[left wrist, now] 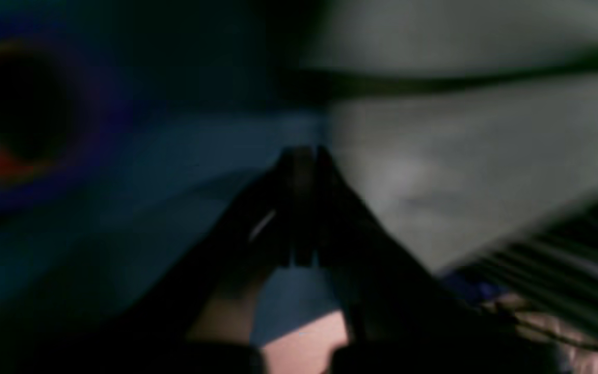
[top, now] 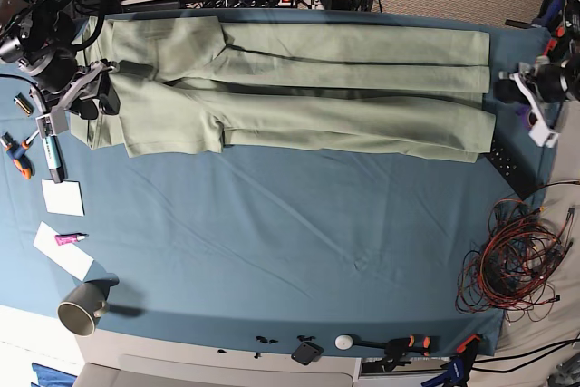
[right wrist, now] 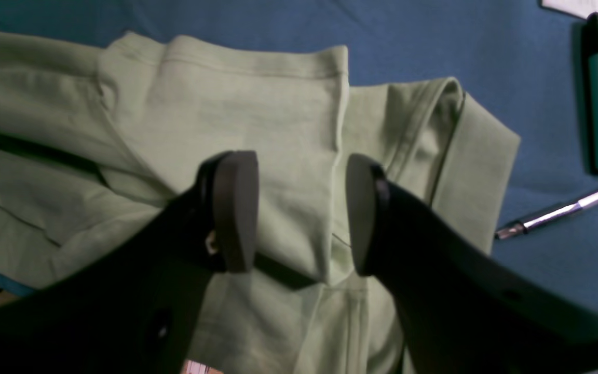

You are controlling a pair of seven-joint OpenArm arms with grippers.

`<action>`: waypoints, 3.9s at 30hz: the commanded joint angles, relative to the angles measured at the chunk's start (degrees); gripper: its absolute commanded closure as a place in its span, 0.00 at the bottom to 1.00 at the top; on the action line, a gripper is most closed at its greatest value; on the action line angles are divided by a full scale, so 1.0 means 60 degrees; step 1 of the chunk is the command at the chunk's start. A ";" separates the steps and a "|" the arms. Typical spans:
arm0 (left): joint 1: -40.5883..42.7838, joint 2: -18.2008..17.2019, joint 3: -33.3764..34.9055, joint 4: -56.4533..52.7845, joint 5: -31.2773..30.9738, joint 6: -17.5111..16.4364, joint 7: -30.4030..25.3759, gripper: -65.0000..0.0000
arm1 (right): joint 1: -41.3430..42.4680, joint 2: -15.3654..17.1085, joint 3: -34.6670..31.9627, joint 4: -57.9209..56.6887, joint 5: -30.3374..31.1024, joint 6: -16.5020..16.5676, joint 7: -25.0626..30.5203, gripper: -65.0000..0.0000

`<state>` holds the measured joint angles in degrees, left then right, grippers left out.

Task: Fold the T-shirt properly

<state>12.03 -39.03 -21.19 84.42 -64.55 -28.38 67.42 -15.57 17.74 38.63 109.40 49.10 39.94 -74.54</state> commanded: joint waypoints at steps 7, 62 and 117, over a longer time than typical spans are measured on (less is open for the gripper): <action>-0.0288 -0.0273 -0.1206 0.0131 -0.1064 -0.0182 0.0157 0.52 | 0.0055 0.0138 0.0080 0.0124 0.0124 0.0009 0.0240 0.57; 0.0506 0.1960 -0.1177 -0.0616 -0.0390 0.0612 -0.0514 0.45 | 0.0058 0.0138 0.0080 0.0124 0.0127 0.0009 0.0248 0.57; -0.1617 0.5985 0.5719 0.2342 0.0947 -0.1936 -0.1115 1.00 | 0.0058 0.0138 0.0080 0.0124 -0.0168 0.0009 0.0466 0.58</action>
<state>2.98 -3.46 13.21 97.60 -57.19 -39.59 62.26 -15.57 17.74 38.63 109.40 47.35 39.94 -73.14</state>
